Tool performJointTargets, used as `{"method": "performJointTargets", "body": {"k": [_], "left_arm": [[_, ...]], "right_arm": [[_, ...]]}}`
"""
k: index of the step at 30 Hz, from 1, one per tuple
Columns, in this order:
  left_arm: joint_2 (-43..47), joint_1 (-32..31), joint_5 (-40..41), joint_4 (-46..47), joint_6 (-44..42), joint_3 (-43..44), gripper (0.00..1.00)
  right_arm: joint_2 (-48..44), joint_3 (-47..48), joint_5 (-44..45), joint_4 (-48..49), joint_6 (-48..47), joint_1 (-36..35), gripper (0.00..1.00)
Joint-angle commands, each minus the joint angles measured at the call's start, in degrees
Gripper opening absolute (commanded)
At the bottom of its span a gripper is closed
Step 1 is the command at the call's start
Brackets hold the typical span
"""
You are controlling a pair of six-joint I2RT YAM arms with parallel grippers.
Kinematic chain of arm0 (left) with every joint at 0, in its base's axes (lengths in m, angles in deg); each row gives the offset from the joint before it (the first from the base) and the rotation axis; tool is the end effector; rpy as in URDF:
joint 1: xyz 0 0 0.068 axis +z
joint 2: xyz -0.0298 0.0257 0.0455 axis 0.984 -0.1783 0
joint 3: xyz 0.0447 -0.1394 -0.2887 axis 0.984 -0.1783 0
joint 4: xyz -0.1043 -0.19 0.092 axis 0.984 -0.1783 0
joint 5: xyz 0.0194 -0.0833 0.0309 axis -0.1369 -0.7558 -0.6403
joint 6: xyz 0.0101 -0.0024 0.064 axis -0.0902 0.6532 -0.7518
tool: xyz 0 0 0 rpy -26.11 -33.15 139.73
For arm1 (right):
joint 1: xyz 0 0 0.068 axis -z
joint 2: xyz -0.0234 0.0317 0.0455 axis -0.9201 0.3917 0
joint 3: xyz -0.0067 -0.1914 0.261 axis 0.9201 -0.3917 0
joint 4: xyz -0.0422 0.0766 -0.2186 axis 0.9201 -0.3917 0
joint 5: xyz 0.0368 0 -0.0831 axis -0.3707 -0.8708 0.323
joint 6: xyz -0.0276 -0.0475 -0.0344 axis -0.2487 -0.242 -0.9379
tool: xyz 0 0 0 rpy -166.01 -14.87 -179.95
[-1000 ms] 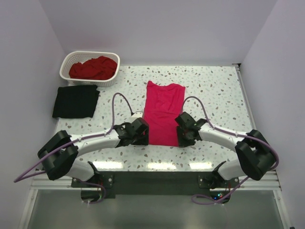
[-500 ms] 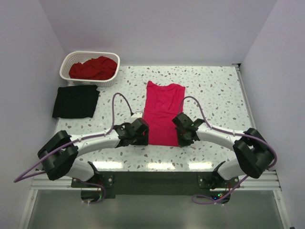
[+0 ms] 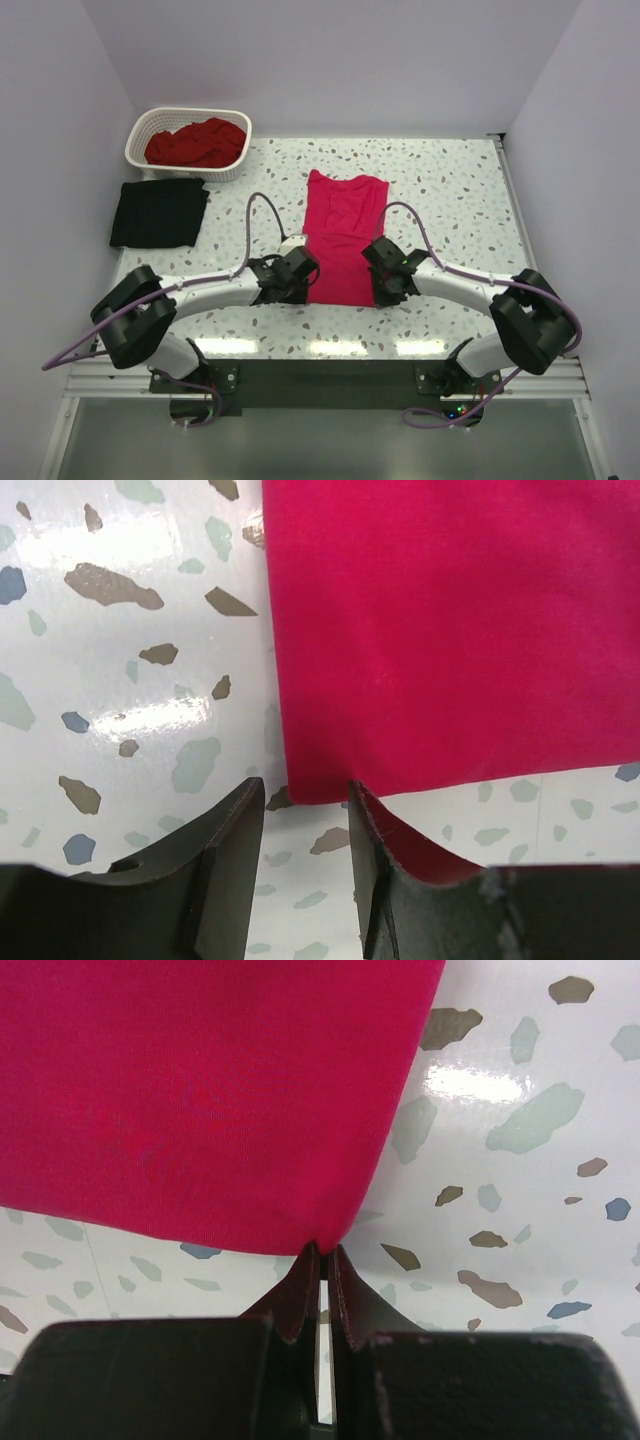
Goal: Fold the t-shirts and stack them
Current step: Fold the tshirt
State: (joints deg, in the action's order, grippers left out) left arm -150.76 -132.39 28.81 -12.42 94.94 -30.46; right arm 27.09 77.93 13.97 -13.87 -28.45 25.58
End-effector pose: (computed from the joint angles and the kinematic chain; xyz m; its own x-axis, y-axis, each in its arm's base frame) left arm 0.1628 -0.1892 0.2223 -0.8705 -0.0149 -0.4920 0.0652 0.9873 -0.1452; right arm 0.1702 0.1426 0.2129 -0.9471 -0.0680 -0.3137 -0.1027 0.9901 0.0953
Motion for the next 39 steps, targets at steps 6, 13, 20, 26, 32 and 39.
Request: {"method": "performJointTargets", "body": {"k": [6, 13, 20, 26, 32, 39], "left_arm": [[-3.35, -0.51, 0.61, -1.03, -1.34, 4.68, 0.43], [-6.43, -1.21, -0.01, -3.84, -0.29, 5.65, 0.43], [-9.16, -1.65, -0.45, -5.34, -0.29, 6.26, 0.27], [-6.01, -5.16, -1.42, -11.04, 1.64, 5.65, 0.0], [5.15, -17.45, -3.7, -25.91, 10.79, 4.07, 0.0], [15.18, -27.15, -9.08, -31.71, 19.94, 4.83, 0.0]], "right_arm": [[1.94, -3.02, 0.59, 0.2, -0.79, -0.38, 0.0], [0.63, -3.28, 0.59, -0.51, -0.79, -0.3, 0.0], [0.27, -3.11, 0.68, -0.94, -0.97, -0.38, 0.0], [-4.82, -1.7, -0.1, -9.01, 0.35, -4.68, 0.0], [-15.09, -1.26, -3.8, -22.2, 8.69, -18.56, 0.0], [-23.72, 5.3, -4.61, -33.45, 14.16, -24.82, 0.0]]}}
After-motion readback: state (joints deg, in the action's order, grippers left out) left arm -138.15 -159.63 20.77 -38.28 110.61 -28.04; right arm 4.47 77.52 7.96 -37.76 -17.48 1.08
